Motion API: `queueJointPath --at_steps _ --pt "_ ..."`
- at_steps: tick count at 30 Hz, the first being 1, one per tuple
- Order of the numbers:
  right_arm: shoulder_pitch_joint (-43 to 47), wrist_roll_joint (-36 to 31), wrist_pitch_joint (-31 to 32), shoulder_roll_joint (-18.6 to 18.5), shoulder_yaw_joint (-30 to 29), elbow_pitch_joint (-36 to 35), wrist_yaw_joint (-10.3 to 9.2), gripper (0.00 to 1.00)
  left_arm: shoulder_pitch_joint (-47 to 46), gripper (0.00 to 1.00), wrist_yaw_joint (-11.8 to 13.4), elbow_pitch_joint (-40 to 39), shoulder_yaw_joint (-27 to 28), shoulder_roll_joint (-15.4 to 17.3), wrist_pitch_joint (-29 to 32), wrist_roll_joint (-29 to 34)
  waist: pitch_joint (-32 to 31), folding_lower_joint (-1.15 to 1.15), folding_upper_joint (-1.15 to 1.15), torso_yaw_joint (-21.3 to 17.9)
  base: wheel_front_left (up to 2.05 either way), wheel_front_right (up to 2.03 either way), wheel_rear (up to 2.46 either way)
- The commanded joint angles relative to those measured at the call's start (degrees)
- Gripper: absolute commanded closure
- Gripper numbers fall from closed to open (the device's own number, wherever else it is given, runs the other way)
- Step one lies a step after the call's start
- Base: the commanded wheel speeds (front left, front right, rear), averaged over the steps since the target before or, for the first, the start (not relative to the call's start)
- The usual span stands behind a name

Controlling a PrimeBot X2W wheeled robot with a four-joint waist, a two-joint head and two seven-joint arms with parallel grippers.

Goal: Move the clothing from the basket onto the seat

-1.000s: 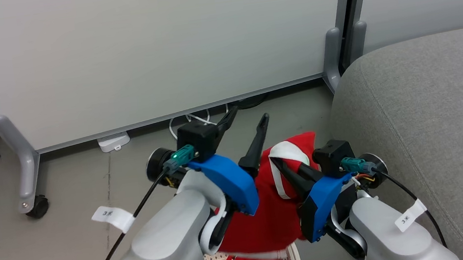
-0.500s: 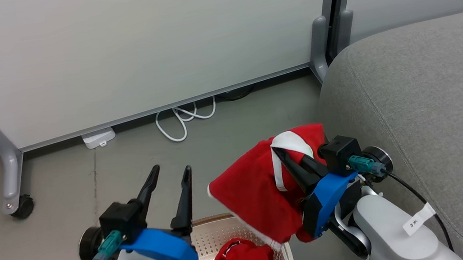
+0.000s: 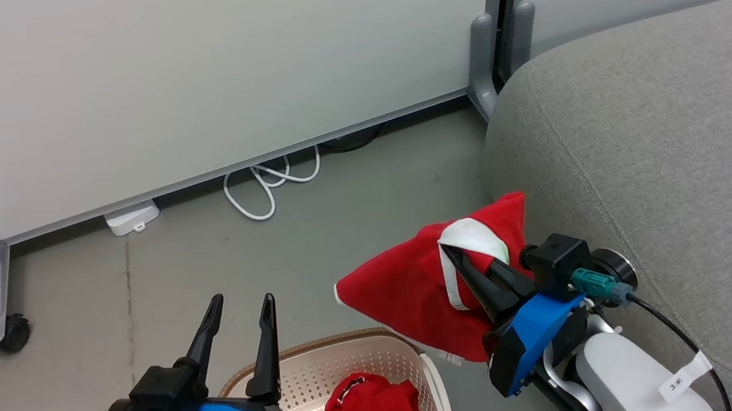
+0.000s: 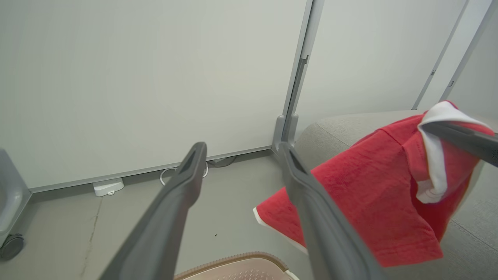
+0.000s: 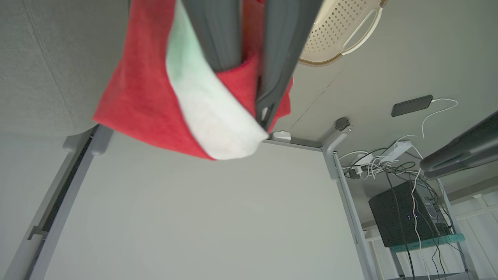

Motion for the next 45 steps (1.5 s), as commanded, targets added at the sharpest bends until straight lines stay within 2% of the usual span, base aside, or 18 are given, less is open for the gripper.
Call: queueJointPath --at_steps 1,7,17,28,45 --pt "1.12 -0.12 0.3 -0.09 -0.56 -1.3 0.03 1.0 0.35 0.0 -0.65 -0.27 1.01 -0.41 -0.27 1.1 0.15 0.0 0.0 -0.62 0.0 0.0 0.0" --pt "2.41 0.56 1.12 -0.09 -0.65 -4.86 0.03 1.0 0.84 0.0 -2.21 -0.95 3.34 -1.33 -0.26 3.96 0.79 0.0 0.0 -4.92 0.0 0.0 0.0" --pt "3.83 -0.41 1.94 -0.05 -1.08 -8.89 0.03 1.0 -0.03 0.0 -4.07 -3.03 5.31 -2.39 -0.23 7.44 2.68 0.0 0.0 -16.03 0.0 0.0 0.0" --pt "5.69 1.19 2.03 -0.05 -2.17 -12.13 0.03 1.0 -0.69 0.0 -4.84 -3.65 5.73 -2.01 -0.23 9.1 4.86 0.0 0.0 -25.84 0.0 0.0 0.0" --pt "6.43 1.19 1.7 -0.01 -5.56 -14.39 0.03 1.0 -3.73 0.0 -5.19 -2.43 2.83 -0.85 -0.22 8.37 7.42 0.0 0.0 -26.57 0.0 0.0 0.0"
